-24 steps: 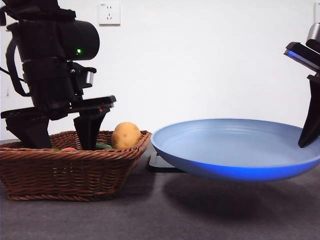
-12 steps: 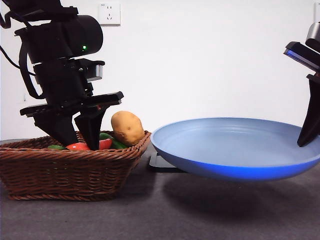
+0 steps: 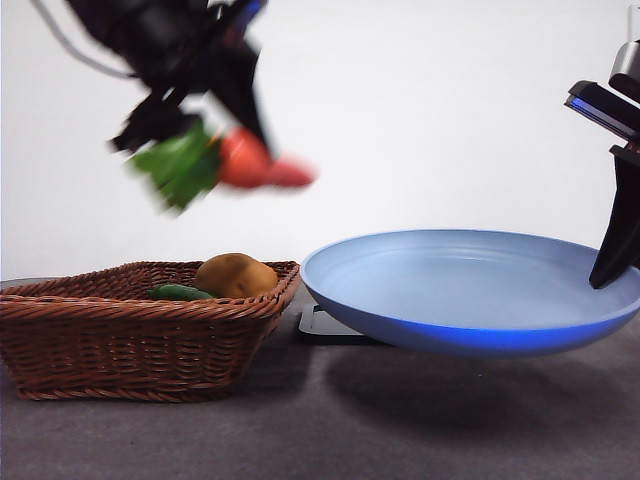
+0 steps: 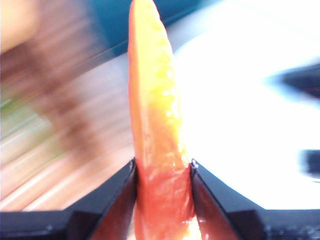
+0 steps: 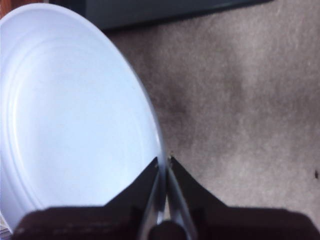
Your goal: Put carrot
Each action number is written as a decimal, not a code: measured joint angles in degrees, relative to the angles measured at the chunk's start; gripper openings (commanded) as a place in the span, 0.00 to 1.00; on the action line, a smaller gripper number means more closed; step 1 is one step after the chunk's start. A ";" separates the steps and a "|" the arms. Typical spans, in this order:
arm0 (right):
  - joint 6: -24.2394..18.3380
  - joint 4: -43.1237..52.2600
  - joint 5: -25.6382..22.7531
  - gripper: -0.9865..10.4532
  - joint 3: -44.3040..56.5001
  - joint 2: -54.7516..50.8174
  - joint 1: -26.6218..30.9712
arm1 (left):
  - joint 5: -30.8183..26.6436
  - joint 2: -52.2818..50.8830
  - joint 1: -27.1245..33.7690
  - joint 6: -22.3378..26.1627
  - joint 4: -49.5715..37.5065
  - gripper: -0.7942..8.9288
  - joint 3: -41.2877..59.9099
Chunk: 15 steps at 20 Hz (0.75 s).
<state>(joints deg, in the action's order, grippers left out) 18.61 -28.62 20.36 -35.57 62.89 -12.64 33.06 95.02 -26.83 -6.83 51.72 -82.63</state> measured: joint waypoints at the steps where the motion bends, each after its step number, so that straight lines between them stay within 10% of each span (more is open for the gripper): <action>1: 0.00 -0.04 0.00 0.09 0.00 0.00 0.00 | 5.18 -0.07 -0.70 0.04 -2.25 0.21 -0.87; 4: 0.00 -0.04 0.02 0.09 0.00 0.00 0.00 | 9.01 -0.24 -5.77 0.00 -6.51 0.21 -1.20; 11: 0.00 -0.02 0.04 0.09 0.00 0.00 0.00 | -23.15 1.16 -23.47 0.42 -9.18 0.21 -1.20; 15: 0.00 -0.09 0.26 0.09 0.00 0.00 0.00 | -25.27 5.27 -27.39 0.44 -12.87 0.21 -1.20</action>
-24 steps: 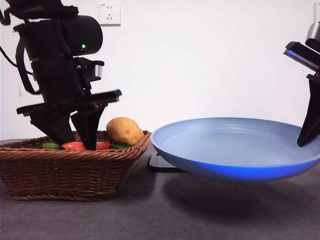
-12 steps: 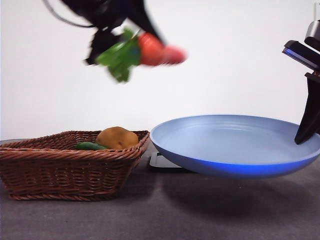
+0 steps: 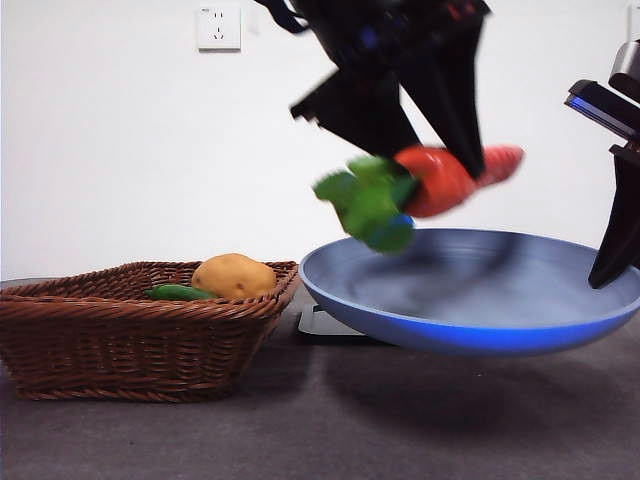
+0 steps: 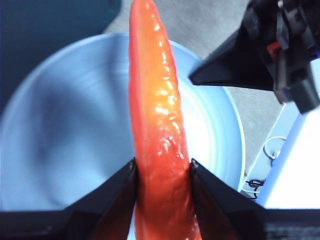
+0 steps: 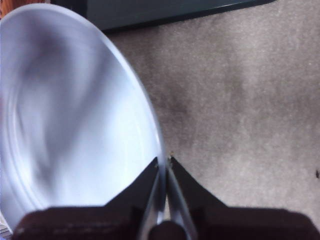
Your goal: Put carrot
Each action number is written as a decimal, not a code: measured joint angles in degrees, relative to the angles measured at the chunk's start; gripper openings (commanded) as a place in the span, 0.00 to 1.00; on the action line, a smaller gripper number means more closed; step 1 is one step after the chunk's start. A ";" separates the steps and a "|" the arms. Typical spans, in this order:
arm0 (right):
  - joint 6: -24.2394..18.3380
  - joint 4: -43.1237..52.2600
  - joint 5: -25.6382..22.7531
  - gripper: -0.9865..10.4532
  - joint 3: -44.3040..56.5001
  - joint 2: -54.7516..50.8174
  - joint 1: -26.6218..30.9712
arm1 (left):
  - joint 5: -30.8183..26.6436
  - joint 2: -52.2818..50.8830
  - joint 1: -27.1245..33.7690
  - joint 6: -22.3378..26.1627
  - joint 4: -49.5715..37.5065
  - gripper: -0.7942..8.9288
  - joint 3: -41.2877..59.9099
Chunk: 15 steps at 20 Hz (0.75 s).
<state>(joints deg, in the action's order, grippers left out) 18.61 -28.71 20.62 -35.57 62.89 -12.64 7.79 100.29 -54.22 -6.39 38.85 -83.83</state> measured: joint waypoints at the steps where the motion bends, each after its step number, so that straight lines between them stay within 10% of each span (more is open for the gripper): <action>1: 0.00 -0.24 0.00 0.09 0.00 0.00 0.00 | -0.02 1.05 -0.28 0.00 0.07 0.21 0.00; 15: 0.02 -3.48 4.46 0.09 0.00 -0.04 0.00 | -0.15 5.86 -0.35 0.00 2.60 0.38 0.00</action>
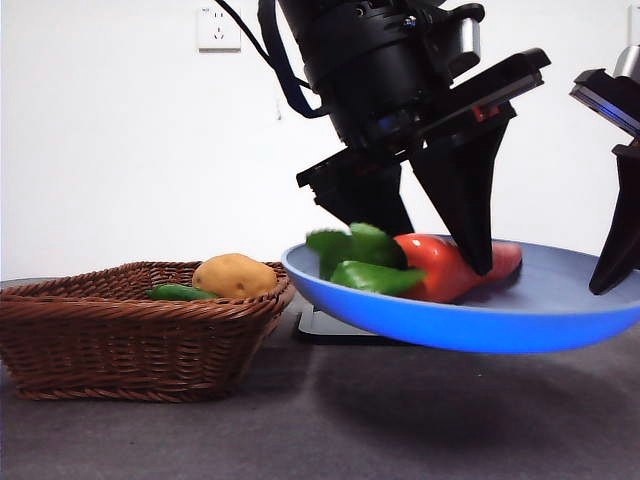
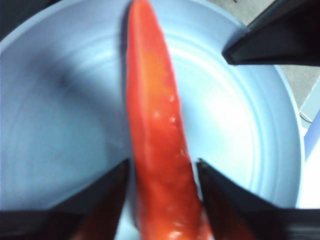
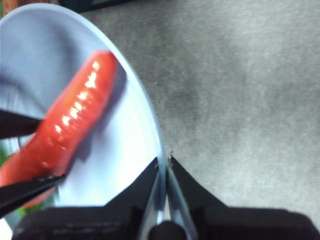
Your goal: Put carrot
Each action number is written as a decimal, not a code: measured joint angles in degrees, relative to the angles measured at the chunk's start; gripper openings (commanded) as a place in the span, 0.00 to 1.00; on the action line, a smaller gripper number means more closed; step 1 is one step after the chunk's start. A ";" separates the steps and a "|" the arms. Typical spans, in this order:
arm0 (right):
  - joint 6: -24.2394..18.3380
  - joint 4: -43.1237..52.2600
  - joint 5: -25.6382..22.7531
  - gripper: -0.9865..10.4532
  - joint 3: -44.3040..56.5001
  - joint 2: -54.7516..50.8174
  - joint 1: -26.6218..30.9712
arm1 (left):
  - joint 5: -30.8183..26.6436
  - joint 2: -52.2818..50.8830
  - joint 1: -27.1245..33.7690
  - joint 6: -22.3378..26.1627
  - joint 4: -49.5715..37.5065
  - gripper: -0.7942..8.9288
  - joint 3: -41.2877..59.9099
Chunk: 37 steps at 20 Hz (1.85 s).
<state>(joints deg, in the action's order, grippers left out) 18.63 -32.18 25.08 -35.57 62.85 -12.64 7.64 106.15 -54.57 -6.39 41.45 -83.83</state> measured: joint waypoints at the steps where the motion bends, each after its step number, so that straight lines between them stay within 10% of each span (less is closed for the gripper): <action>1: 0.00 -0.63 0.02 0.09 0.00 0.00 0.02 | 0.15 0.00 0.00 -0.02 0.85 0.38 0.00; 10: -0.72 -5.81 -0.20 0.09 -6.14 3.78 3.89 | 1.51 -9.49 0.81 4.90 17.73 0.37 -7.72; 26: -3.93 -1.57 -0.24 0.09 -41.77 47.76 7.85 | 1.44 -36.35 1.42 6.38 32.06 0.37 -8.11; 37: -2.89 2.23 -2.62 0.27 -42.05 50.23 8.55 | -12.96 -35.58 1.49 6.36 31.95 0.37 -8.11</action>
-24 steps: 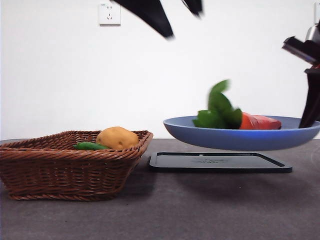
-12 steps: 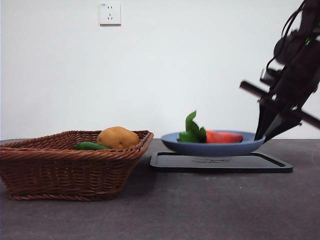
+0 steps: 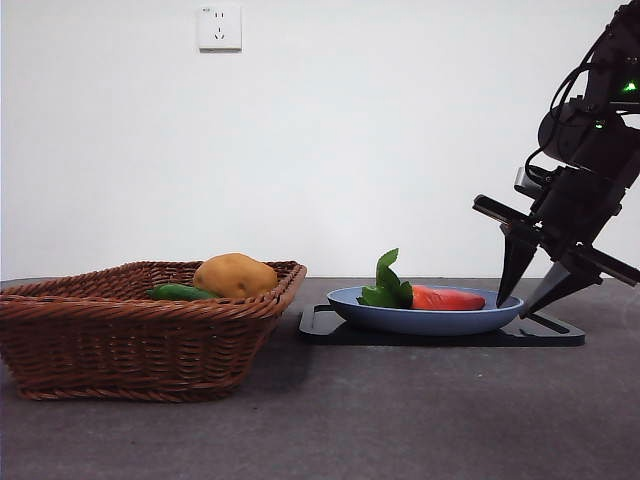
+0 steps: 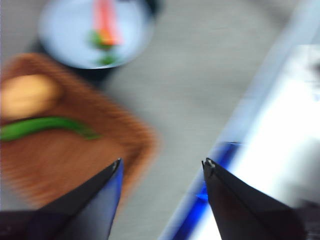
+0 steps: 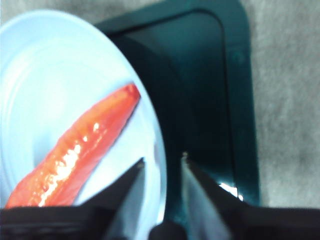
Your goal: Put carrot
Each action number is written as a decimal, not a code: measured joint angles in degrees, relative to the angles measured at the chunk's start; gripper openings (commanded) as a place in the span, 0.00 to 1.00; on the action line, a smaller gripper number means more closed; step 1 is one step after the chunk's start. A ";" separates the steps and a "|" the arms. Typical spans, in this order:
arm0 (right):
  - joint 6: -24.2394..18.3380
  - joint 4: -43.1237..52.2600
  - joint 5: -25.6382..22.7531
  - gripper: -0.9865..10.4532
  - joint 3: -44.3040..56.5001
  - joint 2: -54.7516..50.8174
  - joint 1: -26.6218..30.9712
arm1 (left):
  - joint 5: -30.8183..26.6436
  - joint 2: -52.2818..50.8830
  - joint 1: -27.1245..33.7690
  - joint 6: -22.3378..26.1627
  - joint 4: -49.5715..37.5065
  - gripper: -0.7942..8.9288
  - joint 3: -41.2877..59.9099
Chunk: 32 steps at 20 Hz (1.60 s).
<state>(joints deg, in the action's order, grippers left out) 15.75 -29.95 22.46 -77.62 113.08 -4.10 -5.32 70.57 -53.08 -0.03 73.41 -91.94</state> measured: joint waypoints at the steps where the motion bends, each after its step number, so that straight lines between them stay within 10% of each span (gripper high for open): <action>1: 0.24 -0.09 0.00 0.28 0.00 0.00 0.35 | -4.44 0.39 0.00 0.00 -0.42 0.37 0.00; 7: -0.39 -5.27 -0.13 0.28 0.00 -7.08 0.85 | -19.19 3.91 1.03 0.76 -12.59 0.37 0.00; 11: -2.10 -12.39 -1.51 0.22 -0.17 -18.27 -0.09 | -24.30 9.75 4.63 4.48 -25.66 0.15 0.00; 21: -10.29 -21.66 -19.65 0.09 4.00 -34.10 -14.95 | -9.46 18.47 21.92 3.89 -26.32 0.09 1.36; 32: -9.94 7.28 -32.00 0.09 34.60 -67.49 -26.80 | -1.99 -24.70 31.67 3.08 -44.78 0.09 44.24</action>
<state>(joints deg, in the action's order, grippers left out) 5.80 -22.68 -9.54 -43.03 45.58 -30.89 -7.31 45.87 -21.41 3.05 28.62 -47.70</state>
